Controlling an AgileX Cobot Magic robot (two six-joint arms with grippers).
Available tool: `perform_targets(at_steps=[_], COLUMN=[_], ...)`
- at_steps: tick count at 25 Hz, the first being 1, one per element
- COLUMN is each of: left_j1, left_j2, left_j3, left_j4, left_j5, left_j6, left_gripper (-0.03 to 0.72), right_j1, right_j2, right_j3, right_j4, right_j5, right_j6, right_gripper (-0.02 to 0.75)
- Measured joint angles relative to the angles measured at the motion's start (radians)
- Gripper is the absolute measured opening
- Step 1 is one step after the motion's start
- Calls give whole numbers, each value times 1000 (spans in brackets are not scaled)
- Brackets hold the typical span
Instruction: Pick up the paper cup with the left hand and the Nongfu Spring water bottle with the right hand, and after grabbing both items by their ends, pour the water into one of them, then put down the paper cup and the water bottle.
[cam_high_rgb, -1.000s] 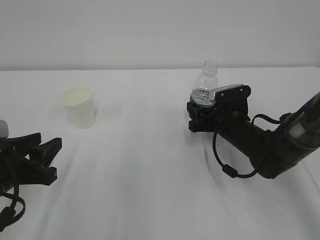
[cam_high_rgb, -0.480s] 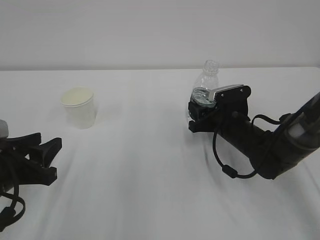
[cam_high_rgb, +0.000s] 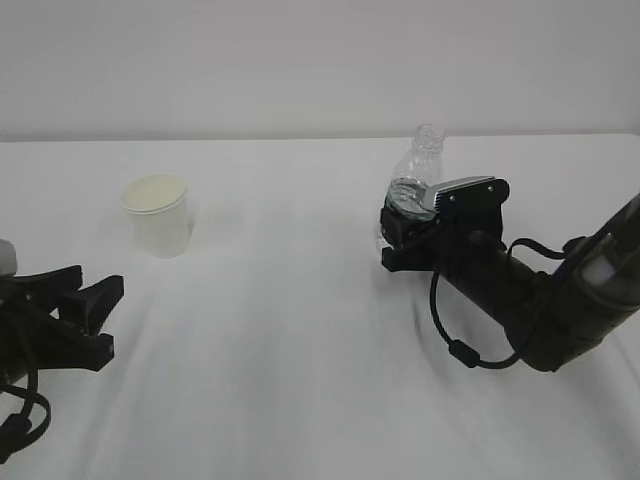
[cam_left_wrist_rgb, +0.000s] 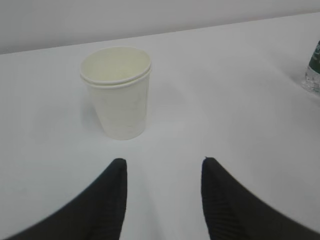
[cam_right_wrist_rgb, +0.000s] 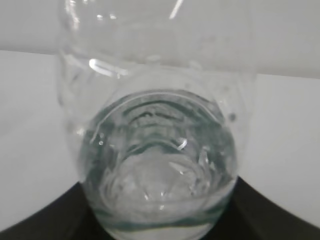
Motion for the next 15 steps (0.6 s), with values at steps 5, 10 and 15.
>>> perform_targets(at_steps=[5,10,15], left_j1=[0,0,0], left_j2=[0,0,0], left_j3=[0,0,0], left_j4=[0,0,0], left_j5=[0,0,0], left_j6=[0,0,0], left_gripper=[344,344,344], right_j1=[0,0,0], right_j2=[-14,-80,-150], right_j3=[42,116,196], right_j4=[16,27,41], right_j5=[-16,11,10], right_j6=[-2,-37,-43], right_gripper=[396,396,396])
